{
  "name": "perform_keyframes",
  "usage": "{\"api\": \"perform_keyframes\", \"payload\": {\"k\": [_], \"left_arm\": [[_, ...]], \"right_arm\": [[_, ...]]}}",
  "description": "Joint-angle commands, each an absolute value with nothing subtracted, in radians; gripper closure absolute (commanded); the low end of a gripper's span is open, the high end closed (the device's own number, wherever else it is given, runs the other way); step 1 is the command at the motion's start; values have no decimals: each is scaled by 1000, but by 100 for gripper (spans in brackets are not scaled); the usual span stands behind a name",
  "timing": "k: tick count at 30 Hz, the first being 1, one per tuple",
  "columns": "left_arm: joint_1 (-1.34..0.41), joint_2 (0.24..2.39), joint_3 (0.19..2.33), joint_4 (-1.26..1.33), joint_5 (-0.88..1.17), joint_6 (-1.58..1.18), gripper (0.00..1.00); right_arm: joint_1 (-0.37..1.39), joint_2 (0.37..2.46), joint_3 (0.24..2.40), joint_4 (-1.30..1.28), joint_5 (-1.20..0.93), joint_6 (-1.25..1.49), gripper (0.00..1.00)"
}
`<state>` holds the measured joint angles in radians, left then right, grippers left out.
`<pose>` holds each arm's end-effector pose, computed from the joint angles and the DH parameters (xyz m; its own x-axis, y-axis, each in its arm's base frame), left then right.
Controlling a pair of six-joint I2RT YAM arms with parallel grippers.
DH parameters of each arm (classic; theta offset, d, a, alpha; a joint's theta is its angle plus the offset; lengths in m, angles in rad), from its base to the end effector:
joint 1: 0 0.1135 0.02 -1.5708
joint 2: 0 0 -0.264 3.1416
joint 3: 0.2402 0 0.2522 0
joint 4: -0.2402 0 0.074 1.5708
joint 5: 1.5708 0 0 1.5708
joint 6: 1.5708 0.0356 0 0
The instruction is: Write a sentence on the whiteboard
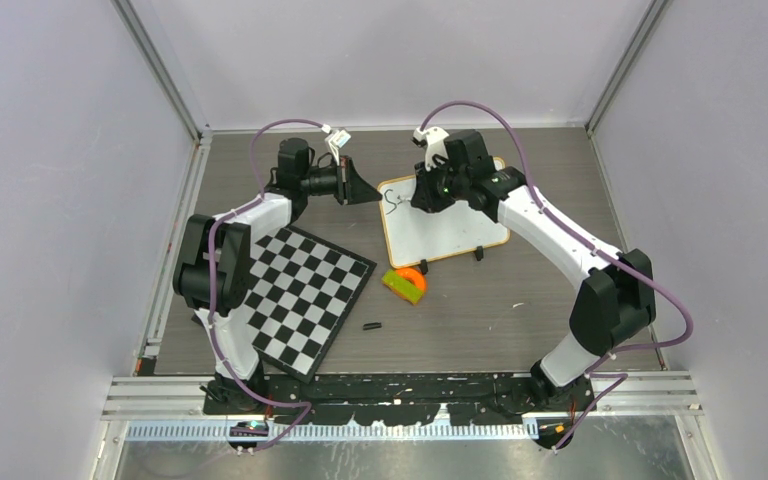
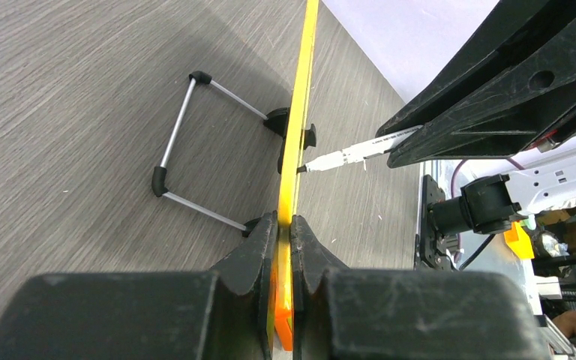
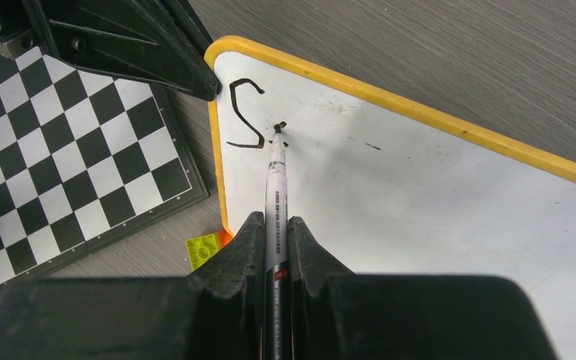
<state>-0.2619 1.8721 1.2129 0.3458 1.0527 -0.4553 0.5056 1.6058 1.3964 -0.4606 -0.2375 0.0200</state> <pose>0.3937 -0.1376 0.2348 -0.6749 -0.0446 -0.7366 0.7012 0.2725 -0.6589 0.3165 0.1848 0.3177 -0.5558 -0.2855 -0.7807 -0.6211 0.7669 0.1617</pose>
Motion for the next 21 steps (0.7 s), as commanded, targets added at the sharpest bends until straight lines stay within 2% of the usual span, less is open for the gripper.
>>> {"api": "perform_keyframes", "payload": {"k": [1, 21], "left_arm": [[-267, 1852, 1218, 365, 1077, -437, 100], [-267, 1846, 1220, 360, 1075, -437, 100]], "right_arm": [[503, 1581, 1375, -433, -227, 7, 100], [499, 1538, 1389, -482, -176, -38, 100]]}}
